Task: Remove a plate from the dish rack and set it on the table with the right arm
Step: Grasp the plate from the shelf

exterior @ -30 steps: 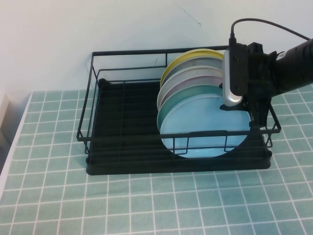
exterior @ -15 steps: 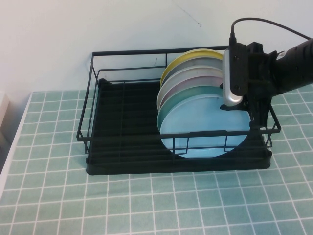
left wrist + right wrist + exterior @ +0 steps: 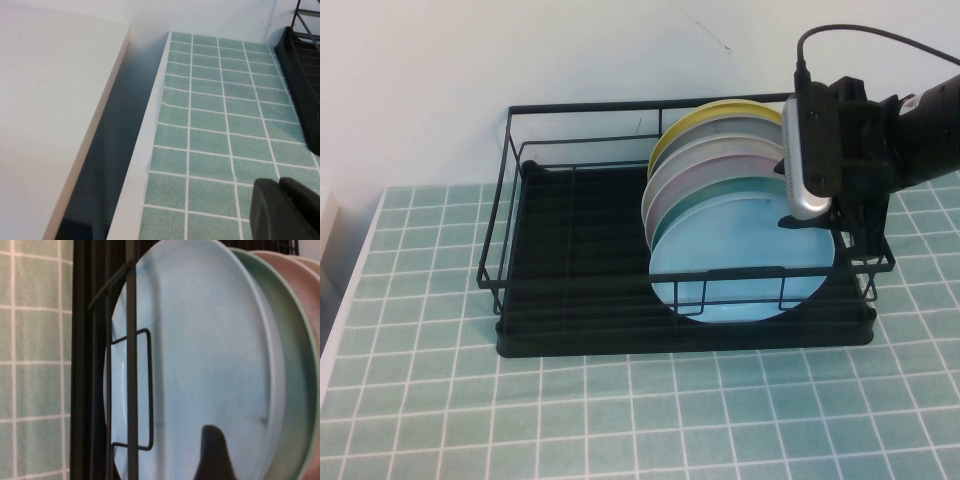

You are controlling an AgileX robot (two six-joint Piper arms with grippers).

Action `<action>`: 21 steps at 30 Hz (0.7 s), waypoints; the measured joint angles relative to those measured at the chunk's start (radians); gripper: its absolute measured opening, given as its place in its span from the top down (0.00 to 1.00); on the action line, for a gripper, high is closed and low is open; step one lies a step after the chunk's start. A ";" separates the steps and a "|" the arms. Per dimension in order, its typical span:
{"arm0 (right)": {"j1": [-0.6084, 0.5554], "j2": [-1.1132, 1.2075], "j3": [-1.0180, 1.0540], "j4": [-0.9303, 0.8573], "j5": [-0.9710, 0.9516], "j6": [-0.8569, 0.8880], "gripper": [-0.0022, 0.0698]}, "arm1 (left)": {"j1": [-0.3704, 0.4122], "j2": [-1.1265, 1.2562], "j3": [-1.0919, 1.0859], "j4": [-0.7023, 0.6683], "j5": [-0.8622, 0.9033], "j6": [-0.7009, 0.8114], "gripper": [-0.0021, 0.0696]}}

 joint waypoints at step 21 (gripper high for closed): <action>0.018 0.093 0.000 0.004 -0.078 0.000 0.39 | 0.000 0.000 0.000 0.000 0.000 0.000 0.98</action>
